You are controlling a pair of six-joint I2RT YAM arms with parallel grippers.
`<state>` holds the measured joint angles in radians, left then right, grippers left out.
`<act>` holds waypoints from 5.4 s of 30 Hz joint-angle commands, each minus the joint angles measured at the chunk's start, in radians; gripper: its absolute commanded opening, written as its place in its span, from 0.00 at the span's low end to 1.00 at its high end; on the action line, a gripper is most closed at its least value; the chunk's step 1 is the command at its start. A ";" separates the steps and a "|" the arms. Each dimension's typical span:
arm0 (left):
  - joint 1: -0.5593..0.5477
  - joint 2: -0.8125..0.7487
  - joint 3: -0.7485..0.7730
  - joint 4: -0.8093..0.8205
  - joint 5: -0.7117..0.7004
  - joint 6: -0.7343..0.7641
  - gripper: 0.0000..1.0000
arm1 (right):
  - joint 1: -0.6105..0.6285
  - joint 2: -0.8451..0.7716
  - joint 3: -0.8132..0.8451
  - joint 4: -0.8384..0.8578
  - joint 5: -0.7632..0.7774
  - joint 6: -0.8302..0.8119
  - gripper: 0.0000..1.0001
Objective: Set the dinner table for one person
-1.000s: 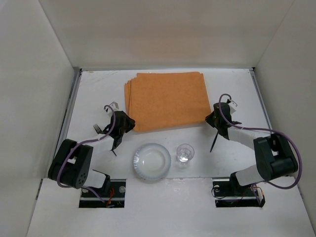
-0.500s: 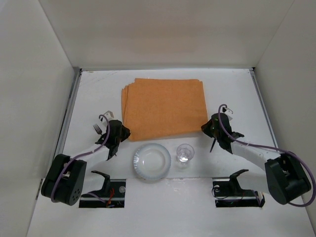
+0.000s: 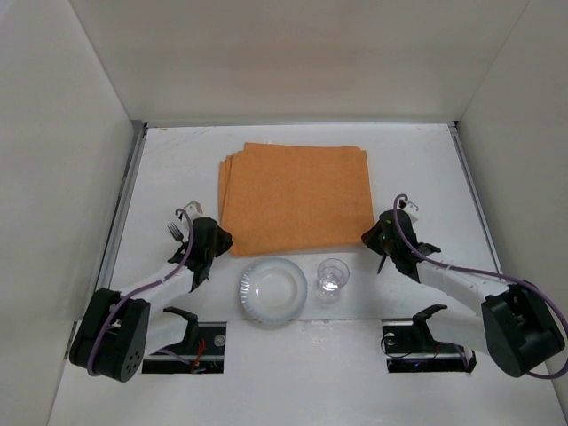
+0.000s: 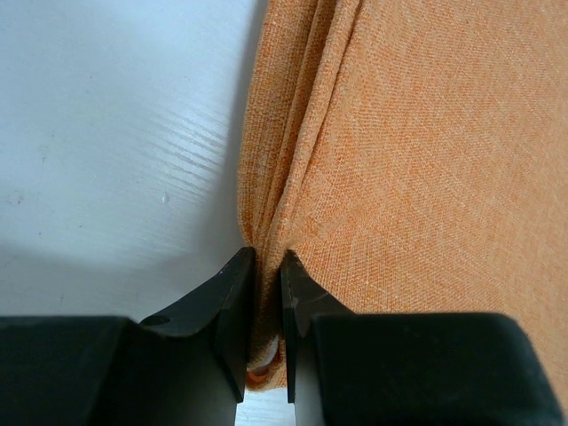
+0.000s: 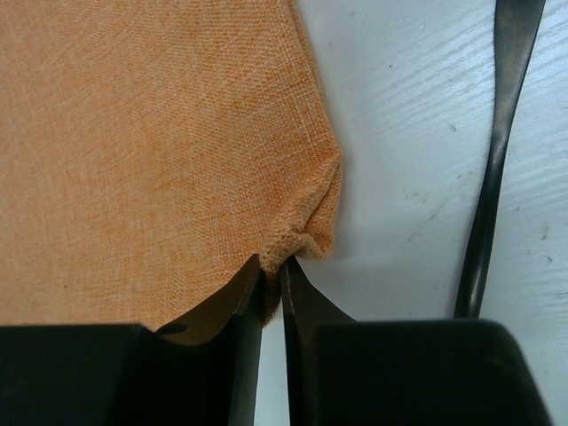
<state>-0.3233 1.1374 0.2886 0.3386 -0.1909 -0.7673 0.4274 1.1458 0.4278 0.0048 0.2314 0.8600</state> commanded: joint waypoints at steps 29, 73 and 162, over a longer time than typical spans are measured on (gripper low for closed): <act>-0.019 -0.222 0.027 -0.102 -0.125 0.056 0.43 | 0.260 -0.458 0.215 -0.540 0.152 -0.116 0.52; -0.064 -0.180 -0.009 0.060 -0.133 0.033 0.49 | 0.356 -0.008 0.673 -0.479 0.000 -0.360 0.12; -0.026 -0.430 -0.098 0.097 -0.030 -0.023 0.51 | -0.072 0.071 0.144 -0.398 0.109 -0.078 0.33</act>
<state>-0.3573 0.7174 0.2039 0.4297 -0.2424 -0.7765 0.3424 1.2041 0.5617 -0.4500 0.3386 0.7822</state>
